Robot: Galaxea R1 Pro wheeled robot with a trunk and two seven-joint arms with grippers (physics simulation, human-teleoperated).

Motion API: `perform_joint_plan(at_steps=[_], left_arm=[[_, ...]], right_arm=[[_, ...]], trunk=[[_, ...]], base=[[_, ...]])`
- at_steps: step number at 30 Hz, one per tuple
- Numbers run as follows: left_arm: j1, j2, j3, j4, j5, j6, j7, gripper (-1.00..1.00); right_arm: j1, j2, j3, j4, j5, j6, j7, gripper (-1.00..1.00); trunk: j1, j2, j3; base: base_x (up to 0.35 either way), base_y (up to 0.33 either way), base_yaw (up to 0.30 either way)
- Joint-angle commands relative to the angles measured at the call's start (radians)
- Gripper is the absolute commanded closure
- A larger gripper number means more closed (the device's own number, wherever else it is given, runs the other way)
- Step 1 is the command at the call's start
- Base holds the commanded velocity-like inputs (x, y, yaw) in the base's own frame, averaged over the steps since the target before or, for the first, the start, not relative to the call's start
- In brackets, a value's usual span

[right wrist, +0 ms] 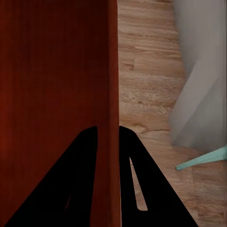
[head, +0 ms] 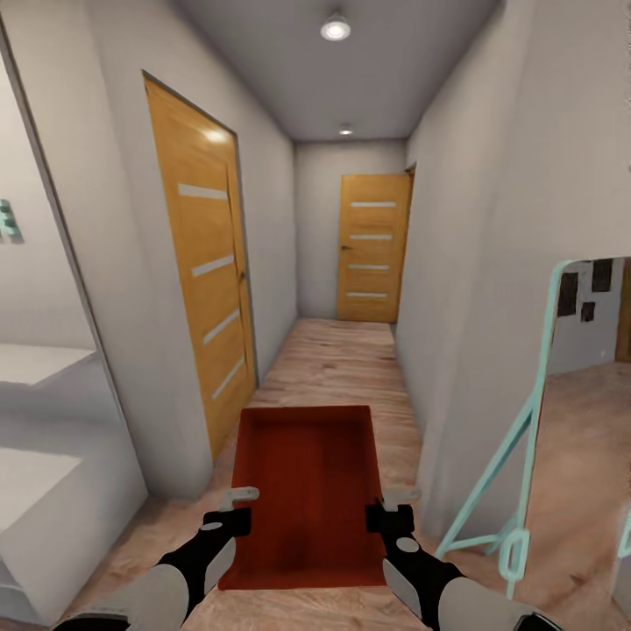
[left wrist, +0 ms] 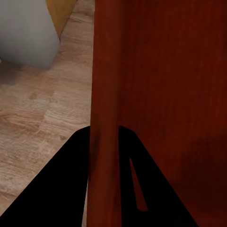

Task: Move the two storage containers from the living room to the garage. In the garage, place one container on the floor and stack the other container on top of it (either order is fine).

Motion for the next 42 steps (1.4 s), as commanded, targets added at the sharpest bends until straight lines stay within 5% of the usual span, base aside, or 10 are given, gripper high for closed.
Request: perform_joint_plan(at_steps=[1,17,42], left_arm=[[0.000,0.017,0.013,0.001,0.012,0.001,0.008,1.00],[0.000,0.017,0.013,0.001,0.012,0.001,0.008,1.00],[0.000,0.018,0.013,0.003,0.012,0.001,0.008,1.00]], right_arm=[[-0.001,0.000,-0.004,-0.004,0.016,-0.038,0.000,1.00],[-0.002,0.000,-0.004,-0.004,0.016,-0.038,0.001,1.00],[-0.001,0.000,-0.004,-0.004,0.016,-0.038,-0.002,1.00]], trunk=[[0.001,-0.002,-0.002],[0.001,-0.002,-0.002],[0.001,-0.002,-0.002]], base=[[0.322,0.164,-0.282],[0.322,0.164,-0.271],[0.322,0.102,-0.011]])
